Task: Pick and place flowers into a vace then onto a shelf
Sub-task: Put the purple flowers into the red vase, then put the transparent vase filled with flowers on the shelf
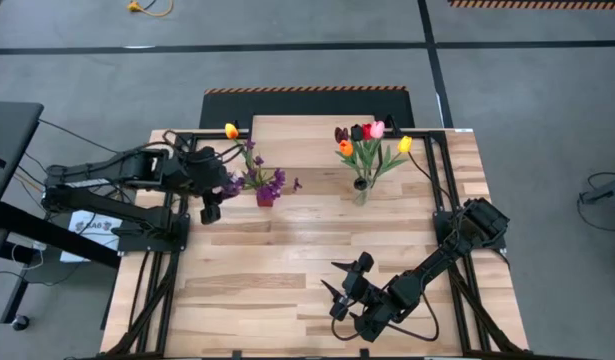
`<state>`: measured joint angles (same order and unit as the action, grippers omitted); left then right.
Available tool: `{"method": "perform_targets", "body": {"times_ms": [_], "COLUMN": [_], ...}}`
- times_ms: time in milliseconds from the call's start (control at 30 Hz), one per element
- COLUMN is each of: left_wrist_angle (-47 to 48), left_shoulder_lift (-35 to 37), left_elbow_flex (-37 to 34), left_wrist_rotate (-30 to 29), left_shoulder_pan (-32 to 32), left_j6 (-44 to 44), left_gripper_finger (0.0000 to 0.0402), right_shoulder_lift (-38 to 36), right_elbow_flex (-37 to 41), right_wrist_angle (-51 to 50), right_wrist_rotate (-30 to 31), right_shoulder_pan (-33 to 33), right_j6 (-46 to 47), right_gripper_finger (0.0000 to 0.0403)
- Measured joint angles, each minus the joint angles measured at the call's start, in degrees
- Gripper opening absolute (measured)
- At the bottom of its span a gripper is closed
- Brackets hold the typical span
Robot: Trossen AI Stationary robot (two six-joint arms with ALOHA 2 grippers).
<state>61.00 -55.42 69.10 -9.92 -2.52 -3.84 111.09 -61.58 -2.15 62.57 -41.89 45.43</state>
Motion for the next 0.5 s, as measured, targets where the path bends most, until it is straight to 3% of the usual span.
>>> {"method": "perform_targets", "body": {"times_ms": [333,500], "left_wrist_angle": [4.47,-1.9], "left_shoulder_lift": [0.3,3.42], "left_elbow_flex": [12.12,15.17], "left_wrist_rotate": [-2.62,-10.92], "left_shoulder_pan": [0.06,3.17], "left_j6": [-4.51,-6.0], "left_gripper_finger": [0.0142,0.0141], "right_shoulder_lift": [0.0,0.0], "right_elbow_flex": [0.0,0.0], "right_wrist_angle": [0.07,2.38], "right_wrist_rotate": [-2.74,-5.65], "right_shoulder_pan": [0.02,0.76], "right_j6": [-0.24,1.06], "right_gripper_finger": [0.026,0.026]}}
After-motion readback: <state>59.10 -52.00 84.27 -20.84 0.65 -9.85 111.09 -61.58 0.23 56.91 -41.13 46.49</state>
